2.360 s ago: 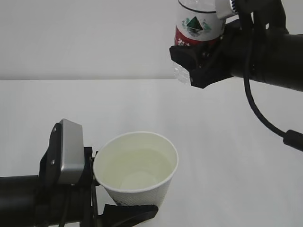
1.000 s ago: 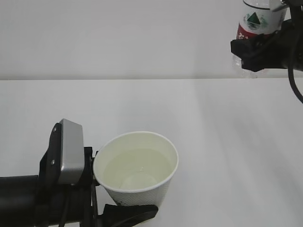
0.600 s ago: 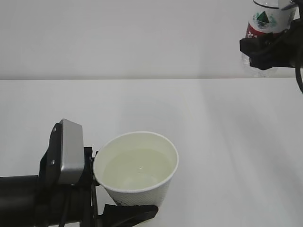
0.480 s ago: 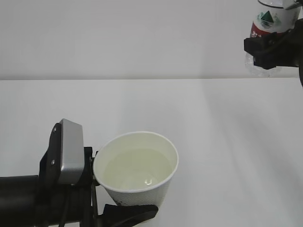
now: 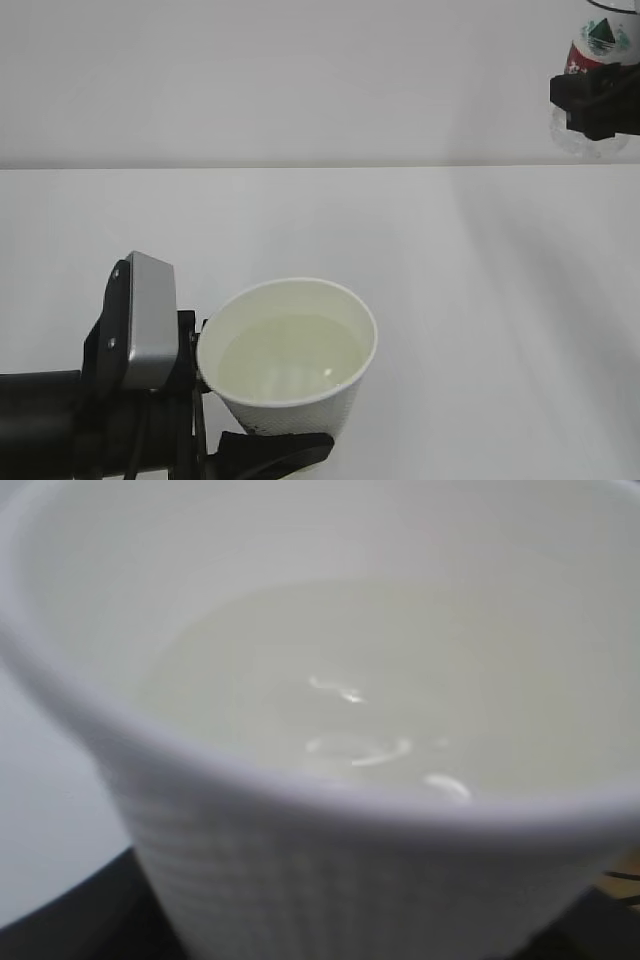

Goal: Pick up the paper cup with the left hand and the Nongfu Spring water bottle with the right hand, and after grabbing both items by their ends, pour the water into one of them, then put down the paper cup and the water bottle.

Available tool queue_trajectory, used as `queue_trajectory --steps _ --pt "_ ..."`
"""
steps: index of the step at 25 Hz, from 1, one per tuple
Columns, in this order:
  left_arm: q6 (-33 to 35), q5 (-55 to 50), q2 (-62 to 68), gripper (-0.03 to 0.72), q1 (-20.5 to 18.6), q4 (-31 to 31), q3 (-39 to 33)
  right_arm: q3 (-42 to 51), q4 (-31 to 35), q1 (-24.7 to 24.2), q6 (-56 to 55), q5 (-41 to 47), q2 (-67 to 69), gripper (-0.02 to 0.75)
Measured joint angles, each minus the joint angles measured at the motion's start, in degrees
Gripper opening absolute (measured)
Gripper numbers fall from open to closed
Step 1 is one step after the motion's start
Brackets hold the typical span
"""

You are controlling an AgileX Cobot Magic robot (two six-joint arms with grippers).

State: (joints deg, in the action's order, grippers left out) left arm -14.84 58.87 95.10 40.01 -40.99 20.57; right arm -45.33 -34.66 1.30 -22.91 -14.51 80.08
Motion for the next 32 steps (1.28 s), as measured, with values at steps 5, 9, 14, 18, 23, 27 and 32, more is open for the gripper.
queue_trajectory --steps 5,9,14,18,23,27,32 --pt "0.0 0.0 0.0 0.516 0.0 0.0 0.0 0.0 0.3 -1.2 0.0 1.1 0.0 0.467" --pt "0.0 0.0 0.0 0.516 0.0 0.0 0.0 0.0 1.0 -1.9 0.1 1.5 1.3 0.467" --pt "0.0 0.0 0.0 0.516 0.0 0.0 0.0 0.0 1.8 -2.0 0.1 1.7 5.4 0.467" --pt "0.0 0.0 0.0 0.516 0.0 0.0 0.0 0.0 3.4 -2.0 0.2 1.0 8.8 0.467" --pt "0.0 0.0 0.0 0.516 0.0 0.0 0.0 -0.1 4.4 -2.0 0.2 -1.7 11.7 0.467" --pt "0.0 0.0 0.0 0.516 0.0 0.0 0.0 -0.2 4.9 -2.0 0.4 -3.4 13.7 0.467" --pt "0.0 0.0 0.0 0.516 0.0 0.0 0.0 -0.2 6.3 -2.0 2.7 -4.1 16.5 0.467"
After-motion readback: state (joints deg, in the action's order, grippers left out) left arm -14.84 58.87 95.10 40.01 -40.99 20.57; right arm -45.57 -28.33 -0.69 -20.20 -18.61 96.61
